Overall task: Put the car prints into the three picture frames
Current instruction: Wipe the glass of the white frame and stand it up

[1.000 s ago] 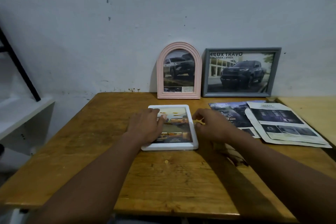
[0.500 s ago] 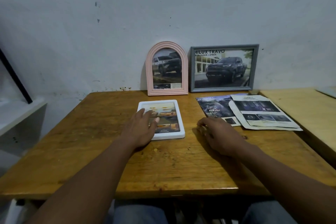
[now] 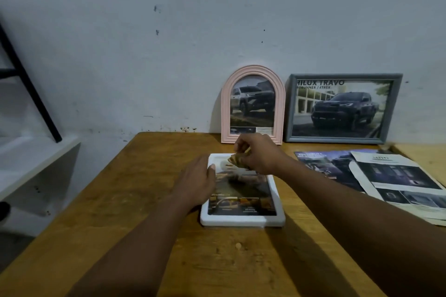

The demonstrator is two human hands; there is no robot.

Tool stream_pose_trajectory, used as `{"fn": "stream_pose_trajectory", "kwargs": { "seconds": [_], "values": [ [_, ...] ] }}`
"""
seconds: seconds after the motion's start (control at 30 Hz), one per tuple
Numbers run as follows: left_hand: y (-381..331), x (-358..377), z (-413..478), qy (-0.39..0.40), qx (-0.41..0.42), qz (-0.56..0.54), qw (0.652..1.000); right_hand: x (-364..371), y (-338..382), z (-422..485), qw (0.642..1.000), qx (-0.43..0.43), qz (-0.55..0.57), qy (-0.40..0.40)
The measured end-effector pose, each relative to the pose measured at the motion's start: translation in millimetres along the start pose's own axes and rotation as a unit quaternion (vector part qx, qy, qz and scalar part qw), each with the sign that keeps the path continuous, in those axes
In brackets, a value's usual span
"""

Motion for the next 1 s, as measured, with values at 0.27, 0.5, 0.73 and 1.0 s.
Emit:
{"fn": "stream_pose_trajectory", "kwargs": {
  "seconds": [0.27, 0.5, 0.73, 1.0],
  "values": [
    [12.9, 13.3, 4.0, -0.049, 0.002, -0.020, 0.999, 49.2, 3.7, 55.0, 0.989, -0.050, -0.139, -0.023],
    [8.0, 13.7, 2.4, -0.040, 0.031, 0.024, 0.998, 42.6, -11.2, 46.3, 0.963, -0.066, -0.260, 0.033],
    [1.9, 15.3, 1.2, -0.009, 0.005, 0.030, 0.999, 18.3, -31.0, 21.6, 0.956, 0.034, -0.289, 0.035],
    [-15.0, 18.9, -10.1, -0.001, -0.025, 0.002, 1.000, 37.0, -15.3, -2.0, 0.955, 0.157, -0.250, -0.037]
  ]
}}
Point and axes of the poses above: each hand's wrist, its own z-axis towards the middle knuckle, its own x-axis out of the palm, y = z × x, the point moved 2 cm from there along z, towards the middle knuckle, and after that the axes turned 15 degrees about y, right-handed, at the moved point
